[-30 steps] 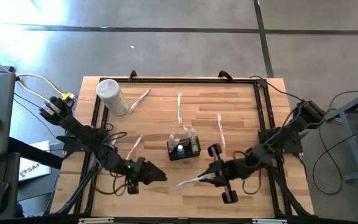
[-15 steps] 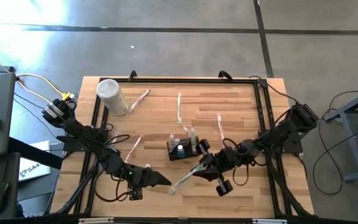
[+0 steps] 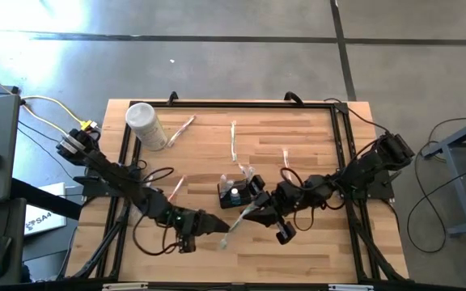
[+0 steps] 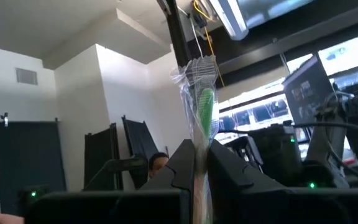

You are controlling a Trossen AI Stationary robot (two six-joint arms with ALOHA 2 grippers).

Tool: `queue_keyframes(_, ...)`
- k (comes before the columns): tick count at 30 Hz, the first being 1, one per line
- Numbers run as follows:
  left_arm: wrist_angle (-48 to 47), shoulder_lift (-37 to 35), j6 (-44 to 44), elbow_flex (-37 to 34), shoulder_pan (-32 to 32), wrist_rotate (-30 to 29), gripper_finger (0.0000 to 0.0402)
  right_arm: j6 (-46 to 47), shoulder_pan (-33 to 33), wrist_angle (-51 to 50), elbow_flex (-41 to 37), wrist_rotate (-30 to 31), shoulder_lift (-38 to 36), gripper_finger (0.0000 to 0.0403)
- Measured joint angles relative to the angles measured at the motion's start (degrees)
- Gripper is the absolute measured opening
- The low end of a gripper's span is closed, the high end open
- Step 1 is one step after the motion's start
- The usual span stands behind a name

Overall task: Pick & Place toothbrushing station
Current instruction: Put the right green toothbrush into the black wire organizer

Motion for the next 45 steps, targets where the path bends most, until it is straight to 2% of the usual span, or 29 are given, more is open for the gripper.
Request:
queue_keyframes(7, -0.2, 3.1, 1.7, 1.4, 0.7, 5.2, 0.0287, 0.0, -0.2, -0.8, 0.0, -0.1, 0.0, 0.0016)
queue_keyframes(14, -0.1, 5.9, 3.2, 4.1, 0.7, 3.8, 0.0285, 0.0, -0.2, -2.0, 0.0, -0.1, 0.0, 0.0017)
queue_keyframes(17, -0.1, 6.6, 2.6, 4.8, 0.8, 1.9, 0.0267, 0.1, -0.1, -2.2, 0.0, -0.1, 0.0, 0.0017)
queue_keyframes(21, 0.0, 6.6, 2.6, 4.8, 0.7, 1.3, 0.0207, -0.1, 0.3, -2.5, 0.0, -0.1, 0.0, 0.0017)
queue_keyframes(30, 0.3, 6.5, 4.1, 4.8, 0.0, 1.3, 0.0023, 0.4, 0.3, -4.0, 0.0, 0.5, 0.0, 0.0023)
queue_keyframes(33, 0.3, 6.5, 3.6, 4.8, -1.4, -0.5, 0.0014, 0.3, 0.5, -5.5, 0.0, 1.5, 0.0, 0.0047)
queue_keyframes(36, -0.6, 6.6, 1.7, 4.7, -2.5, -3.2, 0.0013, -0.6, 0.9, -6.2, 0.0, 1.7, 0.1, 0.0086)
queue_keyframes(42, -0.3, 6.6, -0.8, 4.7, -4.6, -9.3, 0.0008, -3.8, 1.7, -7.3, 0.0, 2.3, -0.4, 0.0190)
queue_keyframes(45, -0.4, 6.6, -1.0, 4.7, -5.0, -11.6, 0.0007, -6.5, 2.4, -10.5, 0.0, 6.0, -2.0, 0.0244)
